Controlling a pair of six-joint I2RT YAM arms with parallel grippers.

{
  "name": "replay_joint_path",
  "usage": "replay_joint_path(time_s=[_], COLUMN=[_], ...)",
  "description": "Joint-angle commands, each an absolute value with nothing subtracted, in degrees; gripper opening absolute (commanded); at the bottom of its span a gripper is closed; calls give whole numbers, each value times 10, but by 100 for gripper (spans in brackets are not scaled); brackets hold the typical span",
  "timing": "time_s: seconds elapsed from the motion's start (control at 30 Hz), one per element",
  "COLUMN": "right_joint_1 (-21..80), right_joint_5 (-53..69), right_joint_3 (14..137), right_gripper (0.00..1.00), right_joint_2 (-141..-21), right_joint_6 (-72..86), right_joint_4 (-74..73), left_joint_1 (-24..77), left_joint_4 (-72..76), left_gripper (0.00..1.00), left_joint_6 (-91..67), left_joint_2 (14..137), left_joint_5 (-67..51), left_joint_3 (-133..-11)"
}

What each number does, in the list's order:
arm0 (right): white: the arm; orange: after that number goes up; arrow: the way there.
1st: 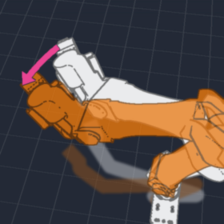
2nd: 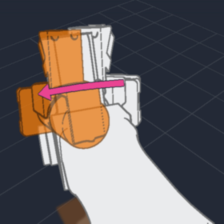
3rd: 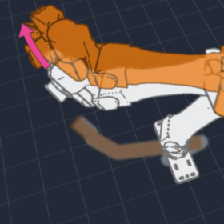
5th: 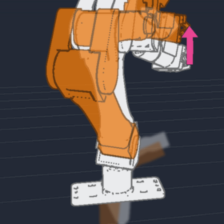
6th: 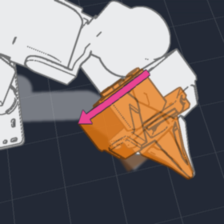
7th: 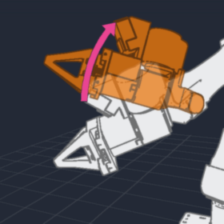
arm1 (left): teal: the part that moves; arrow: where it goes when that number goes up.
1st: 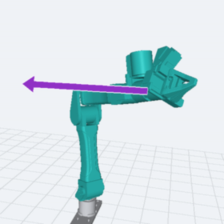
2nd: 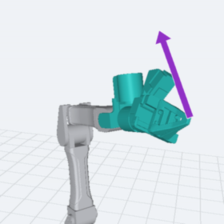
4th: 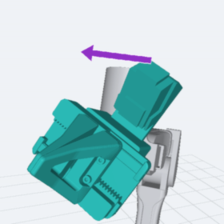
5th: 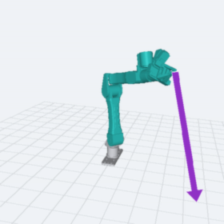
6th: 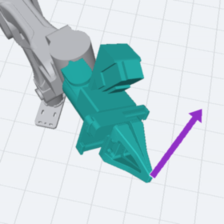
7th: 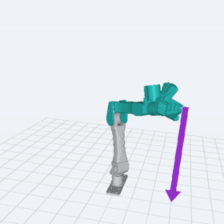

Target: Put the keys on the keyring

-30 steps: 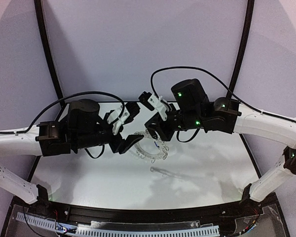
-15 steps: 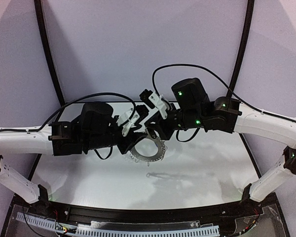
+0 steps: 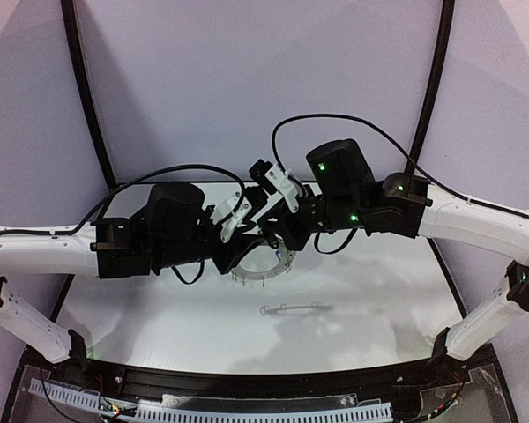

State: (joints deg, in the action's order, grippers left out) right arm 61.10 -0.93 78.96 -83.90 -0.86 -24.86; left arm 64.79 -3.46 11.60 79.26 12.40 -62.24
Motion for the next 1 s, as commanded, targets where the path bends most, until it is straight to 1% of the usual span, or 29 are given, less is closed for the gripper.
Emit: replay_joint_path(time_s=[0.0,0.1,0.47,0.7,0.8,0.87,0.9,0.97], right_joint_1=[616,617,623,626,626,627,627,628], right_joint_5=[-2,-2,20,24,22,20,18,10], right_joint_3=[798,797,798,801,801,802,802,803], right_gripper=[0,0,0,0,0,0,0,0], right_joint_2=[-818,-816,-813,-814,-814,-815,-815,-815], right_joint_6=[-1,-1,-3,-9,-11,-12,-13,-15], right_joint_4=[-213,-213,-216,-222,-223,-226,-227,-230], left_joint_1=[649,649,649,649,649,649,649,649], left_joint_4=[-36,-33,-26,-22,-23,-26,-26,-30], left_gripper=[35,31,22,20,16,9,4,1], left_joint_6=[115,114,124,124,125,125,125,124], left_joint_2=[798,799,806,802,801,800,800,797], left_joint_5=[123,128,142,144,142,142,144,146], left_joint_3=[-637,-637,-638,-637,-637,-637,-637,-636])
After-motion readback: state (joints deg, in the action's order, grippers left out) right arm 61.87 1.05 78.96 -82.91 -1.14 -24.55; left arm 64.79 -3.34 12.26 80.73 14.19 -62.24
